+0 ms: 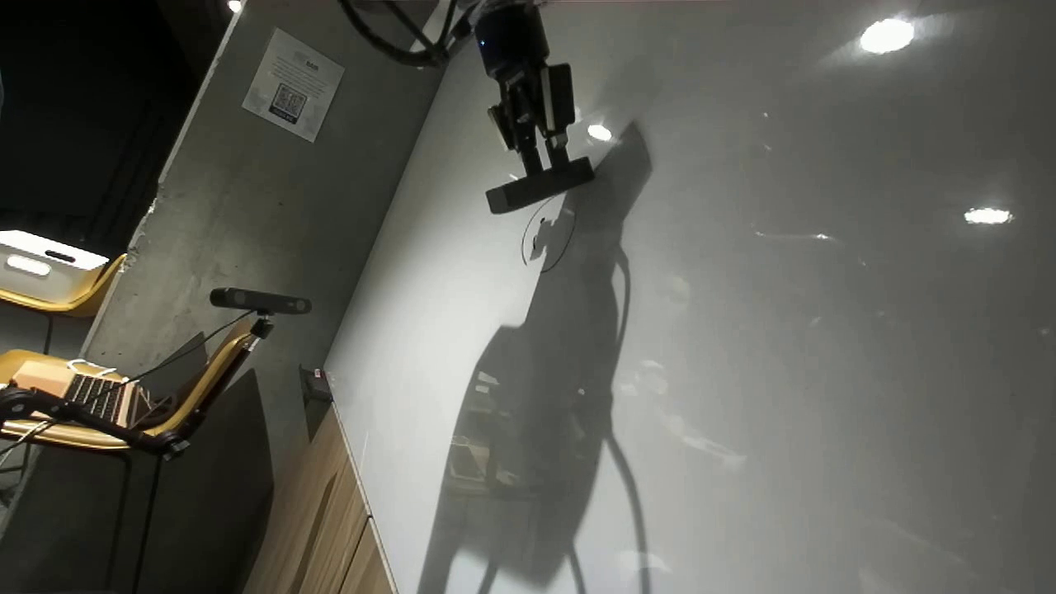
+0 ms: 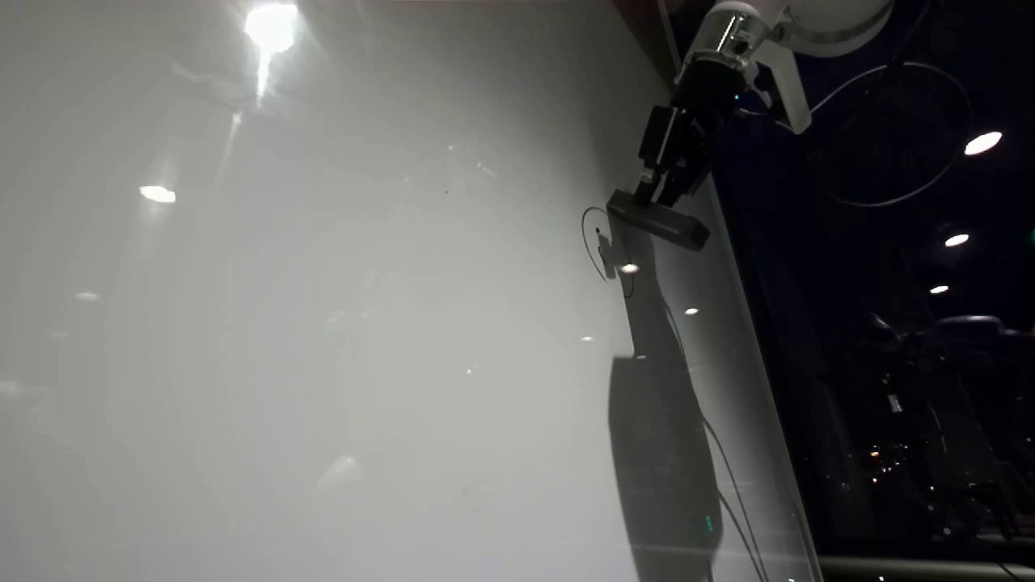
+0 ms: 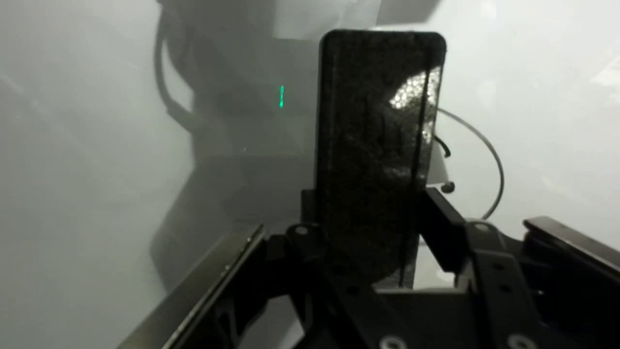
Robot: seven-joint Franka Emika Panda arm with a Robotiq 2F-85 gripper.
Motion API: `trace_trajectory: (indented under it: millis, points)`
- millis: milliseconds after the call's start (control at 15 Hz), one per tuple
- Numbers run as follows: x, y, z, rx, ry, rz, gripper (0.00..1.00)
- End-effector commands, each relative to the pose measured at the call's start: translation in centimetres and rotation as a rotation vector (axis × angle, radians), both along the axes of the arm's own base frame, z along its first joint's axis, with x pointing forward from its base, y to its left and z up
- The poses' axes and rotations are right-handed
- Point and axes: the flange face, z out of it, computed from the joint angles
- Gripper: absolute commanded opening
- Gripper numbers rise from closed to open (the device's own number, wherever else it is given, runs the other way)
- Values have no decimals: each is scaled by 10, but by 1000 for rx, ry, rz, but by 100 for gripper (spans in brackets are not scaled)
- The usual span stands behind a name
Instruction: Rub the white board
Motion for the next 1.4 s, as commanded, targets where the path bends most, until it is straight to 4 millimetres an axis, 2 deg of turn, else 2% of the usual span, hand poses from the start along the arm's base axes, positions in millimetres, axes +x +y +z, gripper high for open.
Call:
trace_trajectory:
  millis: [0, 267, 600, 800, 1133, 1333]
  points:
    - [22, -11, 30, -22, -56, -12, 29]
    - [26, -12, 7, -10, -12, -14, 29]
    - [53, -22, -62, -3, 81, -26, 29]
    - [57, -31, -86, 0, 125, -34, 29]
    - [61, -43, -106, 18, 162, -50, 29]
    - [57, -27, -100, 49, 162, -37, 29]
